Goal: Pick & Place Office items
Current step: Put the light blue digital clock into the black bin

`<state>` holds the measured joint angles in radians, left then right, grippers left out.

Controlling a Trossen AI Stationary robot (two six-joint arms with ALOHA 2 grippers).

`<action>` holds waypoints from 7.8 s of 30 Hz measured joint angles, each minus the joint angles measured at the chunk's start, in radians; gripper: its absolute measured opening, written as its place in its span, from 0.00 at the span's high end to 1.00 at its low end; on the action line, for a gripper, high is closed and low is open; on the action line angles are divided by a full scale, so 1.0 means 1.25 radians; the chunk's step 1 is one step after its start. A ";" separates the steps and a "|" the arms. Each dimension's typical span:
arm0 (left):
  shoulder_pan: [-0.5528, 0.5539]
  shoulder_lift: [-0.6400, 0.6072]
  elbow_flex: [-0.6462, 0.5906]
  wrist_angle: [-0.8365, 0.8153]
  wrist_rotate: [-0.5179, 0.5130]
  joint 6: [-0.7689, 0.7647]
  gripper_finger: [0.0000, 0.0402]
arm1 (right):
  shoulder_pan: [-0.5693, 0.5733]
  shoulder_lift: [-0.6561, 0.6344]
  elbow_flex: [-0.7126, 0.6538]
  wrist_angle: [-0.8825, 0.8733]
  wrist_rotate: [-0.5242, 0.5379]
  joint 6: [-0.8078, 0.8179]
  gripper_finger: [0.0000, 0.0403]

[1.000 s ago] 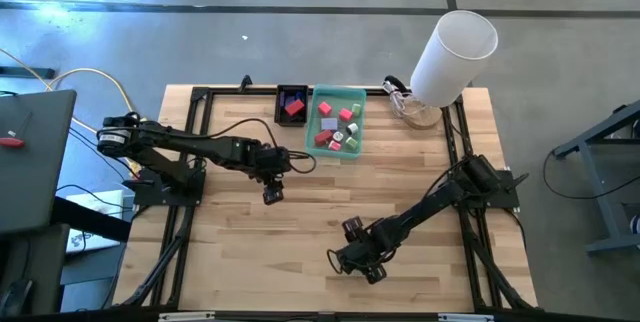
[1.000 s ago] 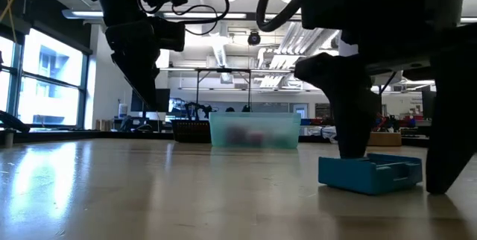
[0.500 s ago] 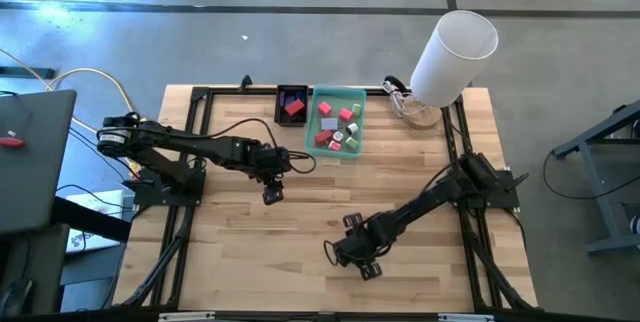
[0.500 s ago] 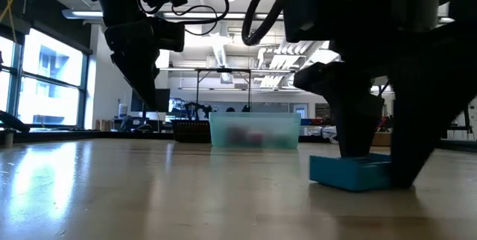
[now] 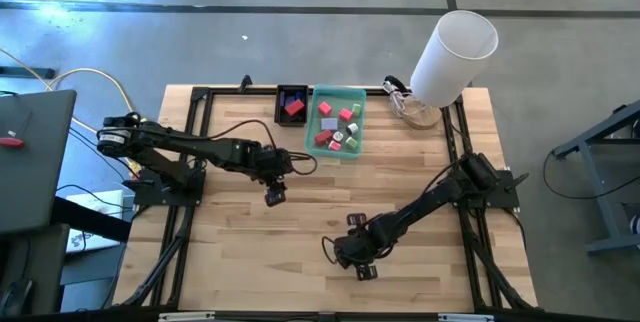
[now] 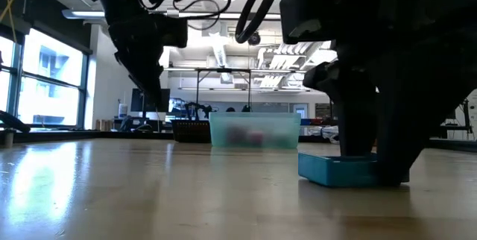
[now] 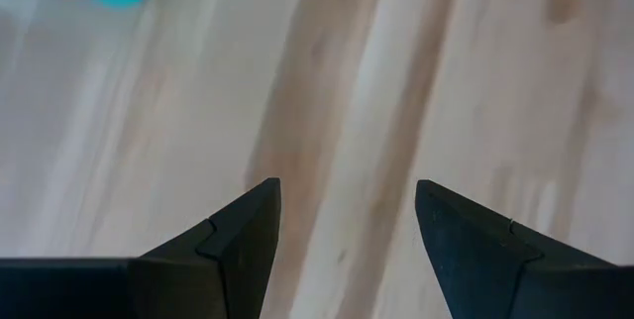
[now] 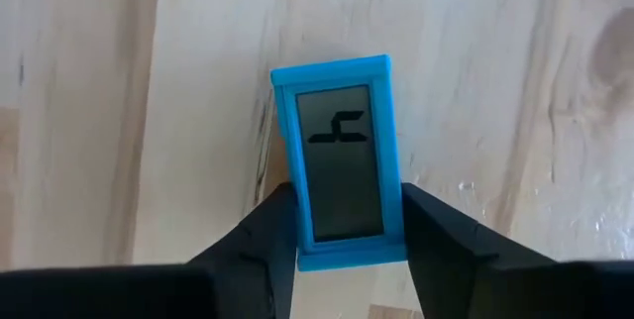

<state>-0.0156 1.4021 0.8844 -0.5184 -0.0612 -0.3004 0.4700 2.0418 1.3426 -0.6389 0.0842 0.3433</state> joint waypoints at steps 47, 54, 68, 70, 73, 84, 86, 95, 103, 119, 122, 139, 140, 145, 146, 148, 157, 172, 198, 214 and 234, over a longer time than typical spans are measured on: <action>-0.161 0.252 -0.013 0.789 -0.063 -0.242 0.44 | 0.099 -0.008 -0.001 -0.072 0.727 0.261 0.66; -0.167 0.252 -0.013 0.795 -0.059 -0.239 0.44 | 0.069 -0.009 -0.001 -0.076 0.749 0.247 0.66; -0.139 0.251 -0.013 0.795 -0.057 -0.193 0.44 | 0.040 -0.009 -0.001 -0.017 0.768 0.203 0.66; -0.136 0.251 -0.013 0.794 -0.057 -0.192 0.44 | 0.040 -0.009 -0.001 -0.017 0.781 0.203 0.66; -0.135 0.251 -0.013 0.788 -0.058 -0.190 0.44 | 0.040 -0.009 -0.001 -0.018 0.795 0.203 0.66; -0.131 0.290 -0.012 0.790 -0.097 -0.173 0.56 | 0.040 -0.009 -0.001 -0.005 0.790 0.178 0.66; -0.131 0.290 -0.012 0.791 -0.096 -0.172 0.61 | 0.040 -0.008 -0.002 -0.002 0.789 0.172 0.66; -0.129 0.290 -0.013 0.789 -0.090 -0.165 0.88 | 0.041 -0.008 -0.001 0.012 0.790 0.145 0.54; -0.129 0.290 -0.014 0.780 -0.096 -0.152 0.88 | 0.046 -0.008 0.001 0.015 0.756 0.109 0.42; -0.109 0.272 -0.013 0.725 -0.058 -0.148 0.88 | 0.154 -0.008 -0.001 -0.074 0.847 0.100 0.49; -0.106 0.264 -0.013 0.699 -0.058 -0.145 0.88 | 0.170 -0.009 -0.001 -0.077 0.861 0.109 0.51; -0.065 -0.010 -0.013 0.472 -0.177 -0.093 0.88 | 0.197 -0.009 -0.001 -0.106 0.803 0.244 0.52; -0.061 -0.040 -0.013 0.448 -0.211 -0.086 0.88 | 0.197 -0.009 -0.001 -0.108 0.796 0.259 0.52; 0.008 -0.163 -0.010 0.369 -0.401 -0.033 0.88 | 0.197 -0.009 -0.001 -0.123 0.779 0.315 0.52; 0.037 -0.175 -0.010 0.348 -0.429 -0.032 0.88 | 0.198 -0.009 -0.001 -0.123 0.776 0.318 0.52; 0.106 -0.185 -0.010 0.309 -0.459 -0.032 0.88 | 0.195 -0.009 -0.001 -0.113 0.769 0.318 0.52; 0.448 -0.040 -0.012 0.266 -0.208 -0.117 0.87 | 0.189 -0.009 -0.001 -0.048 0.755 0.319 0.52; 0.497 0.178 0.016 0.380 -0.244 -0.083 0.86 | 0.161 -0.009 -0.001 -0.037 0.701 0.337 0.52; 0.483 0.197 0.033 0.375 -0.246 0.031 0.80 | 0.158 -0.009 -0.001 -0.053 0.637 0.377 0.52; 0.473 0.197 0.033 0.370 -0.243 0.072 0.80 | 0.151 -0.009 -0.001 -0.033 0.600 0.417 0.52; 0.460 0.197 0.033 0.366 -0.192 0.103 0.62 | 0.134 -0.009 -0.001 -0.034 0.615 0.402 0.52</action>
<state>0.5595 1.6485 0.9260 -0.0612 -0.3012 -0.1715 0.6376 2.0308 1.3415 -0.6819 0.8526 0.8463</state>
